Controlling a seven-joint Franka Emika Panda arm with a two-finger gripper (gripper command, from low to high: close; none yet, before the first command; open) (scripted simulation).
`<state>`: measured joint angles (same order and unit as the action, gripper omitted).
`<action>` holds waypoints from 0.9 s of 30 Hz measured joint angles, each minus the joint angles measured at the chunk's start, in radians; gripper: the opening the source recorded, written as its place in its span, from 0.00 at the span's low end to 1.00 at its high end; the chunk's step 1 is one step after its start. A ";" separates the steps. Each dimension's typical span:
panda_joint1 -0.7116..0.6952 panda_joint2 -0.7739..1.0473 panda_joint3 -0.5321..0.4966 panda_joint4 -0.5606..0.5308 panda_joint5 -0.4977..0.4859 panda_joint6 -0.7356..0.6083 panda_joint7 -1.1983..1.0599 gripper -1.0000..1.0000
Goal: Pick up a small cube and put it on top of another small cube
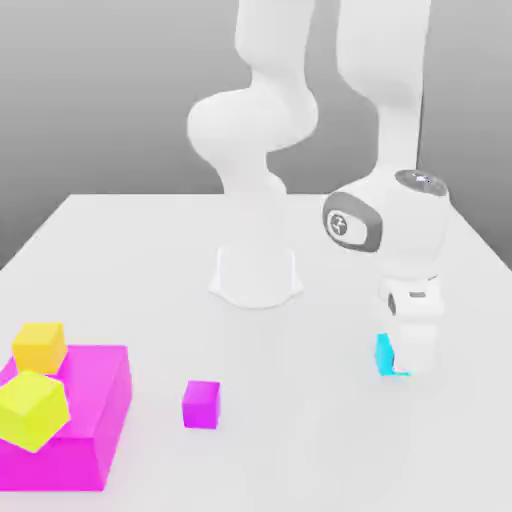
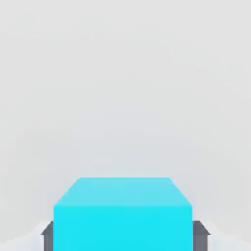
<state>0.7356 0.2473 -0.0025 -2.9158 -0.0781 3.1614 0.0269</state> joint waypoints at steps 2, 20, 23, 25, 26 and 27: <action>0.000 -0.002 -0.001 0.000 -0.002 -0.002 0.001 0.00; -0.378 -0.385 -0.229 0.131 0.008 -0.496 0.012 0.00; -0.485 -0.407 -0.315 0.185 -0.017 -0.569 0.034 0.00; -0.553 -0.422 -0.369 0.218 -0.033 -0.615 0.049 0.00; -0.586 -0.430 -0.396 0.233 -0.041 -0.637 0.055 0.00; -0.620 -0.437 -0.422 0.249 -0.049 -0.660 0.062 0.00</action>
<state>0.1155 -0.1900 -0.4244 -2.6670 -0.1272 2.5019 0.0892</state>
